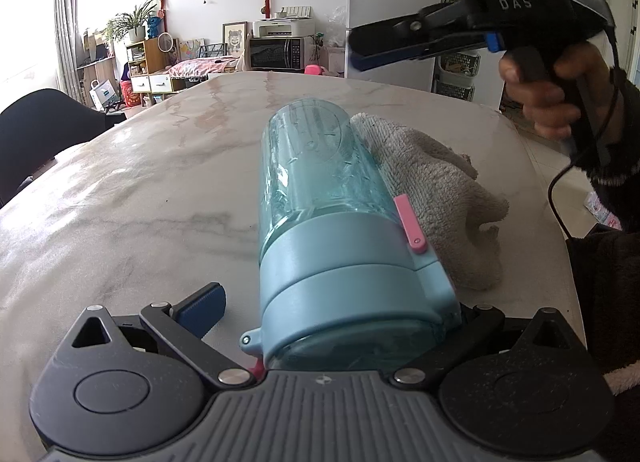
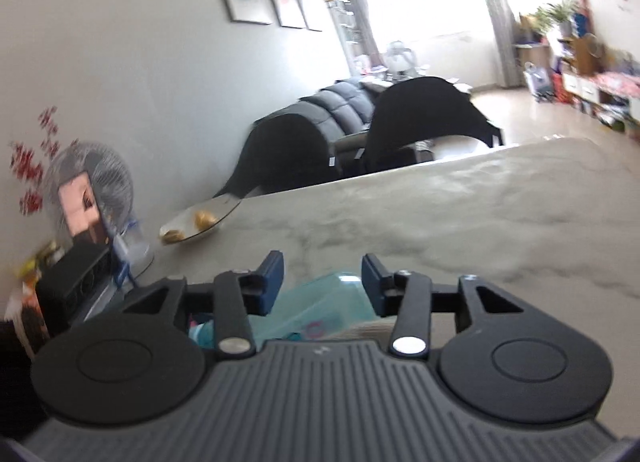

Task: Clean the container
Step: 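Rub the towel down the bottle's side with the right gripper while the left gripper holds it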

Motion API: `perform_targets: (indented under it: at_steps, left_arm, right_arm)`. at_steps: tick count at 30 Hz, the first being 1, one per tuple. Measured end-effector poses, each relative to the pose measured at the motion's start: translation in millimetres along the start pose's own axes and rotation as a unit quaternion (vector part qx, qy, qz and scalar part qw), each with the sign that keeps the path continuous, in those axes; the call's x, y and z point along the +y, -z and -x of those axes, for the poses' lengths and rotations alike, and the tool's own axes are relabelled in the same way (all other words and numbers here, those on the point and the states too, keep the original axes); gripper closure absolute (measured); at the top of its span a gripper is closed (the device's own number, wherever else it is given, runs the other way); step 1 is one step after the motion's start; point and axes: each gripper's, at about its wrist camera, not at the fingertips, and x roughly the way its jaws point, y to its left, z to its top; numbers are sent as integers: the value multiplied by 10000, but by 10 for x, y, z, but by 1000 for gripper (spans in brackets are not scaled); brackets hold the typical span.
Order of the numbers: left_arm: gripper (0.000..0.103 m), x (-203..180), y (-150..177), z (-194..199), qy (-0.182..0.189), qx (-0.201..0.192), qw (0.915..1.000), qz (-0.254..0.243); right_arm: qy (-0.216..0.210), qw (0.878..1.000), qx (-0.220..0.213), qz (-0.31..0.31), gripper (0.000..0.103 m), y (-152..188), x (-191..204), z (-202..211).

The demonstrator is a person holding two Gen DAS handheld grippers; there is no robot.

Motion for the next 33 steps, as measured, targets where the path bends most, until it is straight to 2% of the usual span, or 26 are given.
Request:
perform_targets:
  at_steps: [4,9,12,14,15,19,25,29,33]
  left_arm:
    - [0,-3,-4,-3,18,-8,10000,21]
    - [0,-4,0,-1,5,-1,10000,4]
    - [0,-4,0,-1,4,-1,10000,2]
    - [0,-5,1,0,2,-1,10000,1]
    - [0,-6,1,-2,0,0,10000,-1]
    - [0,1,4,2,-4,0,10000,-5]
    - [0,7,7,-6,-2,1,10000,-6]
    - [0,10,6,-1,-2,1,10000,-6]
    - [0,3,6,7,-1,2,10000,-5]
  right_arm:
    - [144,9997,182,32,57,41,-83,139]
    - [-381,9967,603,394,47,232,108,157]
    - [-240,9924,872,836,47,404,252,-8]
    - [-27,9899,996,1006,70,528,283,-151]
    - [69,9890,1049,1045,86,582,280,-207]
    - [95,9914,883,966,90,608,256,-156]
    - [118,9932,364,1098,90,326,326,-1]
    - [-76,9906,226,1350,90,204,508,-132]
    - [-160,9838,190,1777,90,257,714,-312]
